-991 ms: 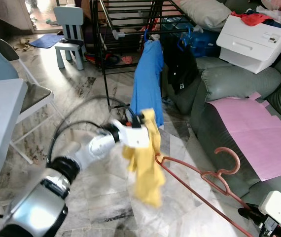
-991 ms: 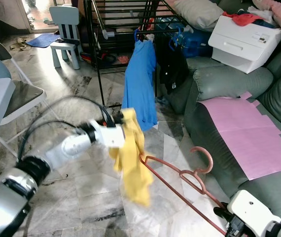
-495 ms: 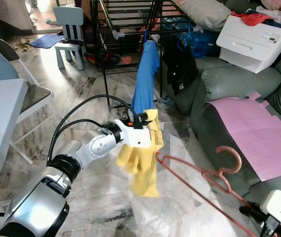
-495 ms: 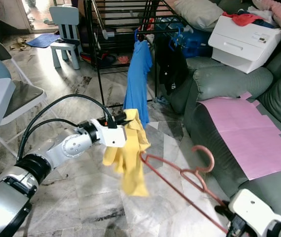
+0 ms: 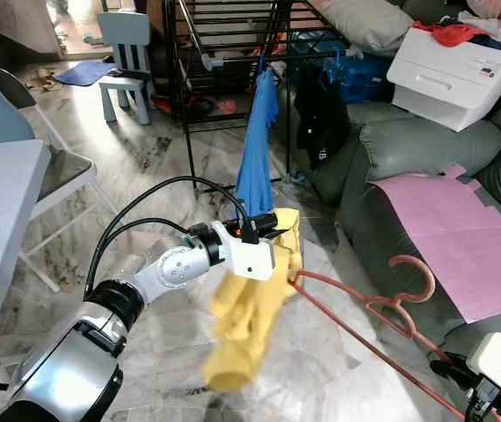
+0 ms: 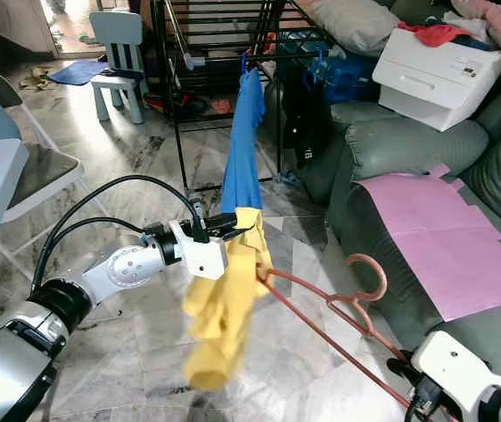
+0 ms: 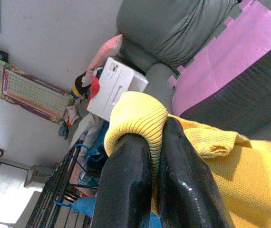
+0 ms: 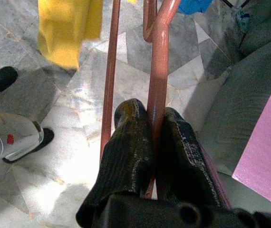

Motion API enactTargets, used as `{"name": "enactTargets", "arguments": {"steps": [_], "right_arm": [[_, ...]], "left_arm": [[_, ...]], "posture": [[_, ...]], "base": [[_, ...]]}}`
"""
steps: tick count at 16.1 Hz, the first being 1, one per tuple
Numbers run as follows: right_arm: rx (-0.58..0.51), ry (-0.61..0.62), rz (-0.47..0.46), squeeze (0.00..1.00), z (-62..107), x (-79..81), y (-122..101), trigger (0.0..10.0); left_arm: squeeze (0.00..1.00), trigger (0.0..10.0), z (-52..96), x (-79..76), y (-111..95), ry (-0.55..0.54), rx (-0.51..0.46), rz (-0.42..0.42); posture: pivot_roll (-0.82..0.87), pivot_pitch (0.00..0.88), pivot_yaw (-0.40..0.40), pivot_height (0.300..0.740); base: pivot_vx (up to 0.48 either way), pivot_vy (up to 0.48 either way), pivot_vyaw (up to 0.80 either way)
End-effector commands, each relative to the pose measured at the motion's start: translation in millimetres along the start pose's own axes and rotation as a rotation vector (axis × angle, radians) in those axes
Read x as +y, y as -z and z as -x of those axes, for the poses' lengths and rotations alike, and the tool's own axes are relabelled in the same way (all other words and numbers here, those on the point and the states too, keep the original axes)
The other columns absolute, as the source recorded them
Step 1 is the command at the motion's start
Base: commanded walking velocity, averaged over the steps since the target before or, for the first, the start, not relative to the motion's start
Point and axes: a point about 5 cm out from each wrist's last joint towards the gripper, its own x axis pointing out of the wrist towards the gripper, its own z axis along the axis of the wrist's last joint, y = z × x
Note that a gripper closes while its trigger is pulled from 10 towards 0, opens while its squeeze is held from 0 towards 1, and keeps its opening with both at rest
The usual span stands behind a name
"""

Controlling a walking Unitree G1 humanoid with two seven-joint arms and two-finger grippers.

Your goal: Hang hanger

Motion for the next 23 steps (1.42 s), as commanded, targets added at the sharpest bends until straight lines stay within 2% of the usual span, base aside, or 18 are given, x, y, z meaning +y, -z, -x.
{"name": "enactTargets", "arguments": {"steps": [1, 2, 4, 5, 6, 7, 9, 12, 14, 16, 19, 22, 23], "right_arm": [[-0.007, 0.009, 0.021, 0.0, 3.8, -4.4, -3.5, 10.0], [-0.003, 0.032, 0.033, 0.0, 7.2, -7.5, -2.4, 10.0], [-0.012, 0.055, 0.035, 0.0, 9.6, -10.8, -2.9, 10.0], [-0.032, 0.055, 0.047, 0.0, 10.1, -10.5, -5.3, 10.0], [-0.056, 0.107, 0.089, 0.0, 7.8, -16.0, -9.3, 10.0], [-0.072, 0.153, 0.121, 0.0, 4.8, -22.1, -12.8, 10.0], [-0.094, 0.15, 0.162, 0.0, 0.1, -22.8, -17.4, 10.0], [-0.182, 0.15, 0.223, 0.0, -8.2, -22.8, -31.9, 10.0], [-0.177, 0.09, 0.268, 0.0, -18.3, -17.3, -31.4, 10.0], [-0.14, 0.056, 0.305, 0.0, -22.4, -18.3, -24.3, 10.0], [-0.1, 0.007, 0.306, 0.0, -29.9, -25.6, -15.2, 10.0], [-0.115, 0.022, 0.3, 0.0, -33.2, -30.2, -16.5, 10.0], [-0.146, 0.046, 0.263, 0.0, -36.9, -33.3, -18.5, 10.0]], "left_arm": [[0.0, 10.0, -3.2, 9.0, 2.5, -0.045, 0.038, -0.014], [0.0, 10.0, -2.3, 15.1, 12.9, -0.1, 0.133, 0.001], [0.0, 10.0, -1.5, 20.3, 18.2, -0.147, 0.182, 0.018], [0.0, 10.0, -4.3, 26.2, 18.5, -0.21, 0.199, 0.048], [0.0, 10.0, -8.6, 30.6, 16.6, -0.254, 0.194, 0.132], [0.0, 10.0, -13.2, 32.1, 10.3, -0.257, 0.144, 0.176], [0.0, 10.0, -15.9, 31.2, 3.2, -0.24, 0.086, 0.19], [0.0, 10.0, -14.8, 24.4, 6.4, -0.216, 0.117, 0.189], [0.0, 10.0, -13.4, 24.0, 6.8, -0.207, 0.113, 0.205], [0.0, 10.0, -14.1, 24.1, 1.5, -0.206, 0.065, 0.213], [0.0, 10.0, -14.2, 26.0, -15.7, -0.186, -0.093, 0.224], [0.0, 10.0, -8.8, 23.9, -20.5, -0.149, -0.158, 0.242], [0.0, 10.0, -6.2, 25.0, -26.7, -0.136, -0.214, 0.267]], "posture": [[-0.02, 0.0, -0.03, 0.74], [-0.03, 0.0, -0.029, 0.74], [-0.03, 0.0, -0.028, 0.74], [-0.03, 0.0, -0.027, 0.74], [-0.03, 0.0, -0.026, 0.74], [-0.03, 0.0, -0.026, 0.74], [-0.03, 0.0, -0.029, 0.74], [-0.03, 0.0, -0.033, 0.74], [-0.02, 0.0, -0.036, 0.74], [-0.02, 0.0, -0.039, 0.74], [-0.02, 0.0, -0.044, 0.74], [-0.01, 0.0, -0.047, 0.74], [-0.01, 0.0, -0.049, 0.74]], "base": [[0.0, 0.0, 0.0], [0.0, 0.0, 0.0], [0.0, 0.0, 0.0], [0.0, 0.0, 0.0], [0.0, 0.0, 0.0], [0.0, 0.0, 0.0], [0.0, 0.0, 0.0], [0.0, 0.0, 0.0], [0.0, 0.0, 0.0], [0.0, 0.0, 0.0], [0.0, 0.0, 0.0], [0.0, 0.0, 0.0], [0.0, 0.0, 0.0]]}}
